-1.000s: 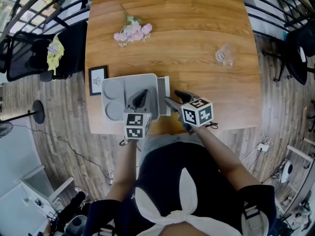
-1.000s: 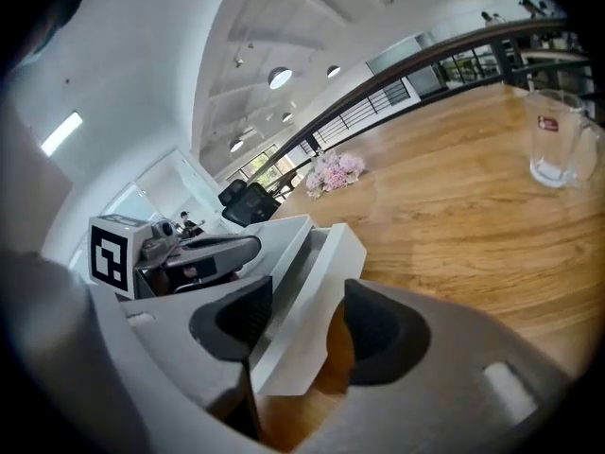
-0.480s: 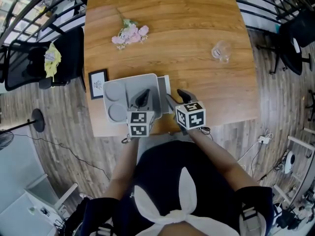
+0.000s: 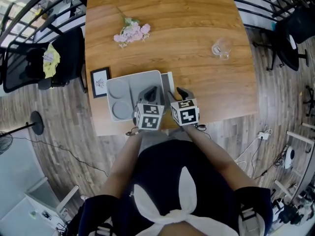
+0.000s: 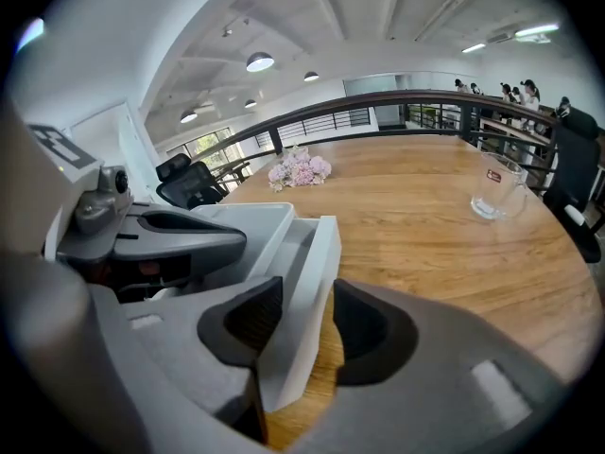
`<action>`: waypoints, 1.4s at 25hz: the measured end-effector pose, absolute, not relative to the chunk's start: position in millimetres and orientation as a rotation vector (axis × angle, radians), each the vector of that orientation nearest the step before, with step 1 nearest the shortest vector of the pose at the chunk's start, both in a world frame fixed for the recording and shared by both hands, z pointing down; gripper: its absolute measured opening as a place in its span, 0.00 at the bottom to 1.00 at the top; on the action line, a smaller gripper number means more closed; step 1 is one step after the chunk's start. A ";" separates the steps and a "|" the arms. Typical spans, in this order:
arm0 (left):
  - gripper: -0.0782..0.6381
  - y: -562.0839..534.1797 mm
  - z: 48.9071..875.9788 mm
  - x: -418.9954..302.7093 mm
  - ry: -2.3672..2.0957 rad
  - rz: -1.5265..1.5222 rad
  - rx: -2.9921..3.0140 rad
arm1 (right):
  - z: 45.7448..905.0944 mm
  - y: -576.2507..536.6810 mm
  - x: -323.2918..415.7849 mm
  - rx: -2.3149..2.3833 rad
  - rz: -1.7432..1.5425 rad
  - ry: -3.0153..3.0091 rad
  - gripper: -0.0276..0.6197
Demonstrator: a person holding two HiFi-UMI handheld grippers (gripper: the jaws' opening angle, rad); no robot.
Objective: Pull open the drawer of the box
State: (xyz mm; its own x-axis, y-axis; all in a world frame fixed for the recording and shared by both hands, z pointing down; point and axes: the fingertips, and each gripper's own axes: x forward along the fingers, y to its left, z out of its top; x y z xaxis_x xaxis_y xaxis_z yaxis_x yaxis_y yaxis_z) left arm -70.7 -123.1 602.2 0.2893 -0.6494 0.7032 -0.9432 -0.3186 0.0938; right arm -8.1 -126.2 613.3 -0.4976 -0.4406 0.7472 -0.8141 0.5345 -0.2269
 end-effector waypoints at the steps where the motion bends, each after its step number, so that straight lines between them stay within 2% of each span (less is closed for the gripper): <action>1: 0.13 -123.0 603.4 -70.1 -1.410 0.783 2.057 | 615.1 -125.8 -8.9 1.018 0.751 -2.133 0.30; 7: 0.13 -123.3 605.4 -68.7 -1.382 0.809 2.023 | 616.1 -124.7 -13.4 1.060 0.700 -2.121 0.23; 35: 0.13 -118.8 605.7 -63.4 -1.336 0.829 2.068 | 622.6 -124.2 -8.3 1.177 0.787 -2.055 0.19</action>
State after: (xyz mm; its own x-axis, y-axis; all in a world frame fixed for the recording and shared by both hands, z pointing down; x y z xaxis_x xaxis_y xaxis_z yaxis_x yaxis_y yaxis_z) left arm -63.4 -118.8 605.7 0.3200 -0.5947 0.7375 -0.9250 -0.3646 0.1073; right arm -8.3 -124.2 622.6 -0.3984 -0.5085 0.7633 -0.8884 0.4210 -0.1832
